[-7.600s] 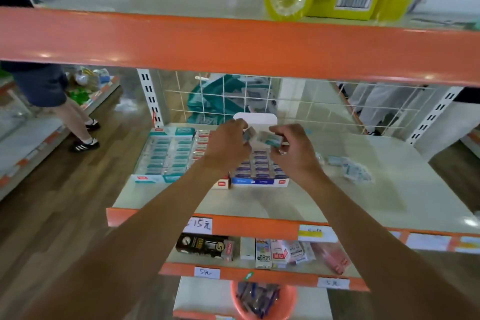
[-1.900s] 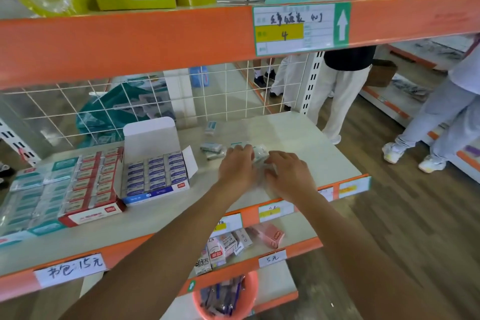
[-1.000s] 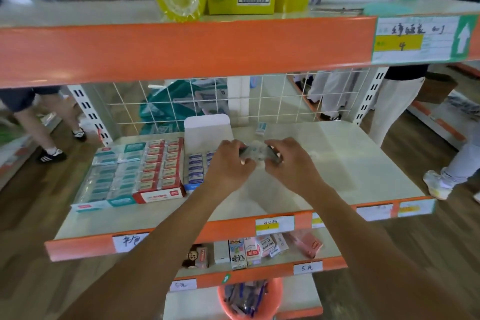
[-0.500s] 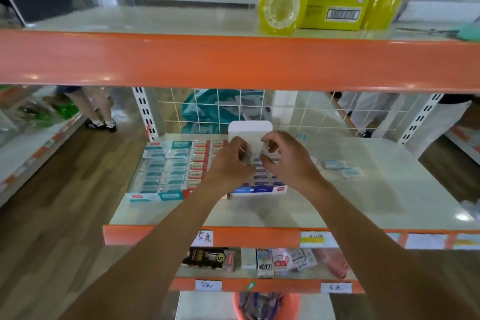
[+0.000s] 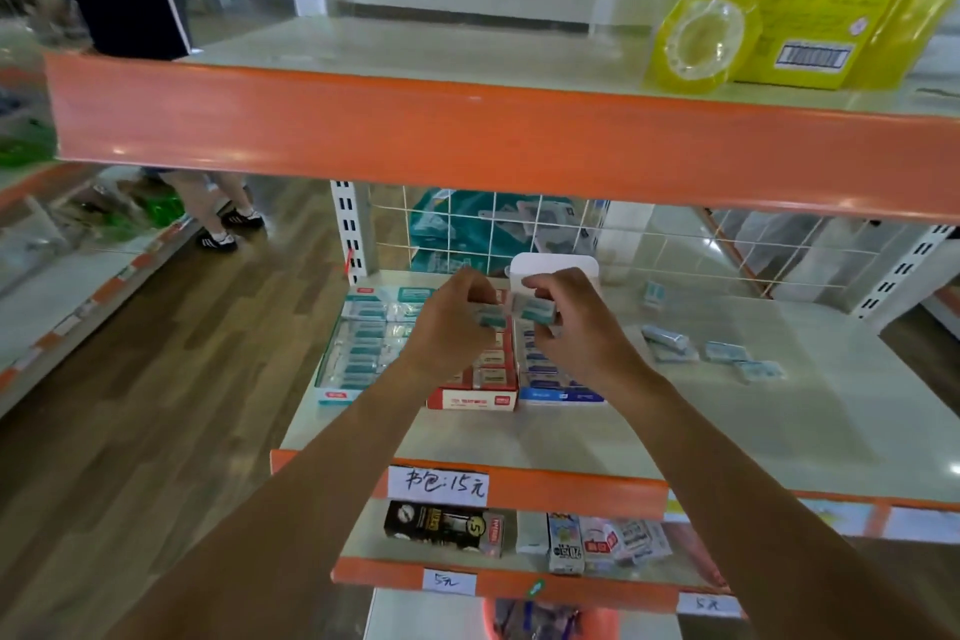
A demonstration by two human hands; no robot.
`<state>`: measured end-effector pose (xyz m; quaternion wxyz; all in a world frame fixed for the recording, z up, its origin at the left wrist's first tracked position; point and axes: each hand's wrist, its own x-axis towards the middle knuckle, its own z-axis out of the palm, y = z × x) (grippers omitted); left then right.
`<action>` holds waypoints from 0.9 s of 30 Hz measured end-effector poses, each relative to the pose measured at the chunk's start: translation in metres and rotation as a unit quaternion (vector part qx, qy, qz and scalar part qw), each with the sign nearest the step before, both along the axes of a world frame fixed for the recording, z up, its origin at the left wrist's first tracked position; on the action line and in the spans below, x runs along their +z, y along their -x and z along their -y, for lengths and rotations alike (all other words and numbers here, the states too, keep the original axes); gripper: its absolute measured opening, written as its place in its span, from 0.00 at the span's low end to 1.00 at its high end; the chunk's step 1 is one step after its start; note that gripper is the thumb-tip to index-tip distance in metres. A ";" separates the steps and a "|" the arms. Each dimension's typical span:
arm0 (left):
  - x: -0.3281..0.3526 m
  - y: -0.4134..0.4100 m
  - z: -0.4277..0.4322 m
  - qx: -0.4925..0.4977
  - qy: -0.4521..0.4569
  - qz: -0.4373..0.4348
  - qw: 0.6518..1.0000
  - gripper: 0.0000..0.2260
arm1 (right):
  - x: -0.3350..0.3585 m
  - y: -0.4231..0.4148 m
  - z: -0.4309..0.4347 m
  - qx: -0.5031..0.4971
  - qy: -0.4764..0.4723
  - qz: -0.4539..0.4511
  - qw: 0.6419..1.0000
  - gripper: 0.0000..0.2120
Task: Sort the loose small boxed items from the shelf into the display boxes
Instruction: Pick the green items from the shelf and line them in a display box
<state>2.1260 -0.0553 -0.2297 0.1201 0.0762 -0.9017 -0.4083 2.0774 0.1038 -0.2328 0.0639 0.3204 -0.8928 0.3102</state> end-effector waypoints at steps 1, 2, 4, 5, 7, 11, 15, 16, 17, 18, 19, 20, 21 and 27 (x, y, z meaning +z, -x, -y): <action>-0.001 0.000 0.005 -0.002 0.000 0.003 1.000 0.16 | 0.000 0.001 0.003 -0.004 -0.013 -0.002 1.000 0.26; -0.002 0.000 0.009 -0.004 -0.002 0.006 1.000 0.16 | -0.001 0.002 0.007 -0.006 -0.024 -0.006 1.000 0.26; -0.003 -0.001 0.018 -0.007 -0.005 0.006 1.000 0.16 | -0.002 0.004 0.014 -0.005 -0.036 -0.014 0.999 0.24; -0.003 -0.002 0.023 -0.008 -0.005 0.004 1.000 0.16 | -0.003 0.004 0.018 -0.007 -0.039 -0.018 0.999 0.23; -0.003 -0.003 0.031 -0.010 -0.006 -0.001 1.000 0.15 | -0.005 0.005 0.025 -0.013 -0.037 -0.025 0.999 0.22; -0.001 -0.007 0.050 -0.013 0.005 -0.005 1.000 0.13 | -0.011 0.005 0.042 -0.017 -0.027 -0.042 0.999 0.20; -0.002 -0.008 0.069 -0.017 0.025 -0.013 0.999 0.12 | -0.013 0.002 0.058 -0.023 -0.028 -0.047 0.998 0.17; -0.004 -0.009 0.073 -0.019 0.032 -0.013 0.999 0.12 | -0.013 0.001 0.062 -0.024 -0.028 -0.048 0.998 0.16; -0.006 -0.009 0.078 -0.021 0.039 -0.011 0.999 0.12 | -0.014 0.000 0.065 -0.022 -0.030 -0.049 0.998 0.16; -0.008 -0.009 0.083 -0.021 0.044 -0.009 0.999 0.11 | -0.015 0.000 0.069 -0.018 -0.033 -0.049 0.998 0.16; -0.011 -0.009 0.088 -0.016 0.047 -0.006 0.999 0.11 | -0.016 0.000 0.072 -0.013 -0.039 -0.047 0.998 0.16; -0.014 -0.008 0.093 -0.010 0.050 -0.001 0.999 0.11 | -0.017 -0.001 0.075 -0.011 -0.049 -0.045 0.998 0.16; -0.017 -0.008 0.099 -0.004 0.056 0.004 0.998 0.10 | -0.018 -0.001 0.079 -0.012 -0.060 -0.044 0.997 0.16; -0.025 -0.012 0.123 -0.003 0.083 0.026 0.996 0.12 | -0.020 -0.004 0.103 -0.018 -0.080 0.003 0.997 0.16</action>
